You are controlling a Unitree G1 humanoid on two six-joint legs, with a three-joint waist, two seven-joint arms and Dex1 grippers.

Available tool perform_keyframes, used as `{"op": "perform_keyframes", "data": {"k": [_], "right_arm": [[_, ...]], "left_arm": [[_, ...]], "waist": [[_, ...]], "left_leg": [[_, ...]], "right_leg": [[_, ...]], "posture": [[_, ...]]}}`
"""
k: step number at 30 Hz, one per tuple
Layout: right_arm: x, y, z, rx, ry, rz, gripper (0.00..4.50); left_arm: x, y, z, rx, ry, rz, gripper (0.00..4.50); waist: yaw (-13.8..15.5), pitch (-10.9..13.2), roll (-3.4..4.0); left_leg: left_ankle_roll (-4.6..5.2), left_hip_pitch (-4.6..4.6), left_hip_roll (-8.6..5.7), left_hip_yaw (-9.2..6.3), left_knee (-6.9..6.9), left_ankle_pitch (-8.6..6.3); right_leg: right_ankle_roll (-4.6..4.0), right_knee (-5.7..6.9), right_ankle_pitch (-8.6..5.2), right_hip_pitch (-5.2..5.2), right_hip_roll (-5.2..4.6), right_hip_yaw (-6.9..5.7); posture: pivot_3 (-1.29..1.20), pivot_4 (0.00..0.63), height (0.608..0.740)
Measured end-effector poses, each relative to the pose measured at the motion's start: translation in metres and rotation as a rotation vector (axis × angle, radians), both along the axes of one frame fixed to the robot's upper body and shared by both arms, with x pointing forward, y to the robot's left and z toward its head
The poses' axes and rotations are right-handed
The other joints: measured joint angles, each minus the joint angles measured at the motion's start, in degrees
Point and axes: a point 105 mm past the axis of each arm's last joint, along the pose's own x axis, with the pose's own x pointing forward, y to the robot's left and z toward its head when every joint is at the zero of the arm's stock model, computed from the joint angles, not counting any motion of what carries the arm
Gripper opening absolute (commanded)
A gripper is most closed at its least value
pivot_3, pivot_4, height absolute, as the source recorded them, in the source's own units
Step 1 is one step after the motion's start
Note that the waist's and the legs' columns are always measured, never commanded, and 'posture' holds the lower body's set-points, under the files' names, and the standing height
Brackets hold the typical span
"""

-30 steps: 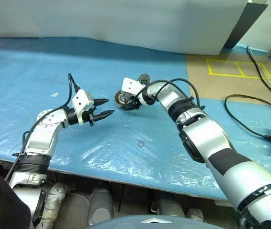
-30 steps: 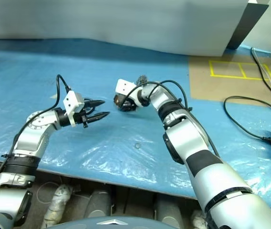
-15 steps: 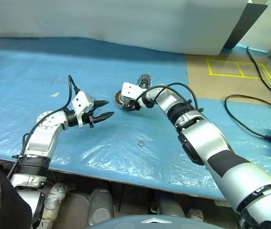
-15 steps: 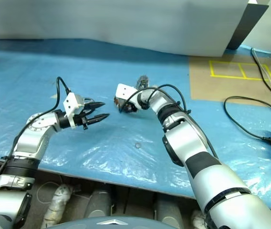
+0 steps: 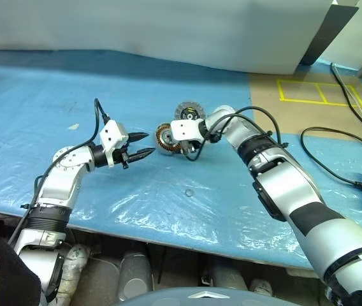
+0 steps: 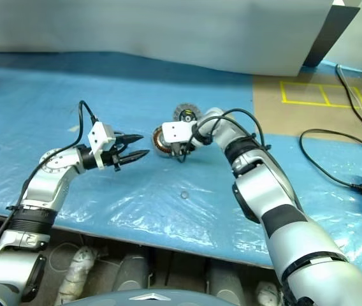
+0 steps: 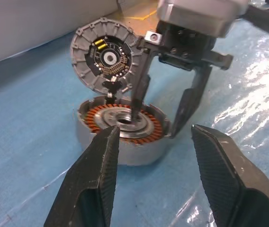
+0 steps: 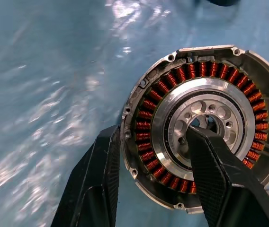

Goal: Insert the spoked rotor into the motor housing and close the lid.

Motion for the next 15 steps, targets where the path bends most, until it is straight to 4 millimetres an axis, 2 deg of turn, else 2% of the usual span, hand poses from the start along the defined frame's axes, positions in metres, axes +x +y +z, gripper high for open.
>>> {"op": "perform_keyframes", "data": {"k": [6,15], "right_arm": [[-0.044,-0.010,-0.007,-0.066,0.075,0.210,1.90],[-0.065,0.011,-0.013,-0.097,0.035,0.312,1.90]], "left_arm": [[0.003,-0.001,-0.003,-0.011,0.017,-0.003,2.51],[0.003,-0.006,-0.005,0.000,0.020,-0.036,2.51]], "waist": [[-0.2,0.0,-0.02],[-0.3,0.0,-0.04]], "left_leg": [[0.15,0.04,0.02,-0.02,0.05,-0.07],[0.11,0.11,0.02,0.01,0.03,-0.05]], "right_leg": [[0.12,0.09,0.07,-0.03,0.02,0.01],[-0.02,0.09,-0.01,-0.02,0.03,0.08]], "posture": [[0.00,0.150,0.740],[0.00,0.150,0.740]]}}
